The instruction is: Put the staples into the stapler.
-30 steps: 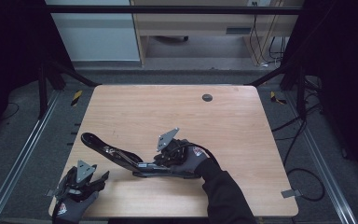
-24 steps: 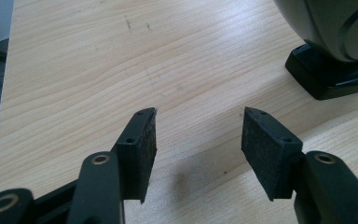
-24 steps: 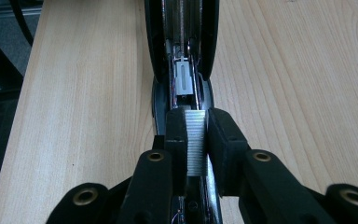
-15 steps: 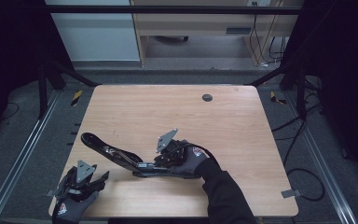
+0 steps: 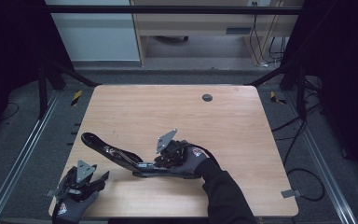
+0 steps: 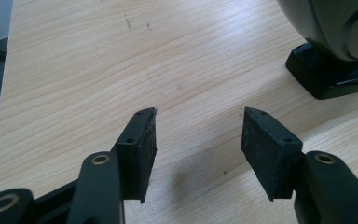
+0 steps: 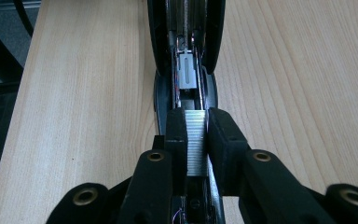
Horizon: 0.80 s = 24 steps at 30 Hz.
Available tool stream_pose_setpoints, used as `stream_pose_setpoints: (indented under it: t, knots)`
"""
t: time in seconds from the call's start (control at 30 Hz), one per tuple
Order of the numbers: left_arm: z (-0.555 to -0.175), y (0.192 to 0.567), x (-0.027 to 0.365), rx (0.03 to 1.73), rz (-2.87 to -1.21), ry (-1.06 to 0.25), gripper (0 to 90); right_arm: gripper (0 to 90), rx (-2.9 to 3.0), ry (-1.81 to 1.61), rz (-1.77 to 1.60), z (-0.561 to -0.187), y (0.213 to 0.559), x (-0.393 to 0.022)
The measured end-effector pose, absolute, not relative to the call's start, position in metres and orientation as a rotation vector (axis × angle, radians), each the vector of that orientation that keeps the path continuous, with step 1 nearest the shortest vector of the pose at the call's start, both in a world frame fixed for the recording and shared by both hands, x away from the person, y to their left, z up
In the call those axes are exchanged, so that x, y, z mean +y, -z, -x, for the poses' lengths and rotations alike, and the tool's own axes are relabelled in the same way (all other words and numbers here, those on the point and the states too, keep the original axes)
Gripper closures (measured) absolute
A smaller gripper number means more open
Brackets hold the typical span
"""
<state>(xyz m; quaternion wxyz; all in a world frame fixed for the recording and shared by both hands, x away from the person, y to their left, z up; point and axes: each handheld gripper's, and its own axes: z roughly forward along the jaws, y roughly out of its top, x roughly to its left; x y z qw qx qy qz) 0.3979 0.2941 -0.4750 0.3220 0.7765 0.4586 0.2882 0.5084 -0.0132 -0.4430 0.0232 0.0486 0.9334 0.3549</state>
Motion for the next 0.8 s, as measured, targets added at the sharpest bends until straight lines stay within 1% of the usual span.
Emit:
stream_pose_setpoints:
  t: [0.8]
  knots:
    - [-0.3982,0.4754,0.2939,1.206,-2.042,-0.755,44.8,78.3,2.901,-1.066,-0.116,-0.5084,0.4436,-0.0142]
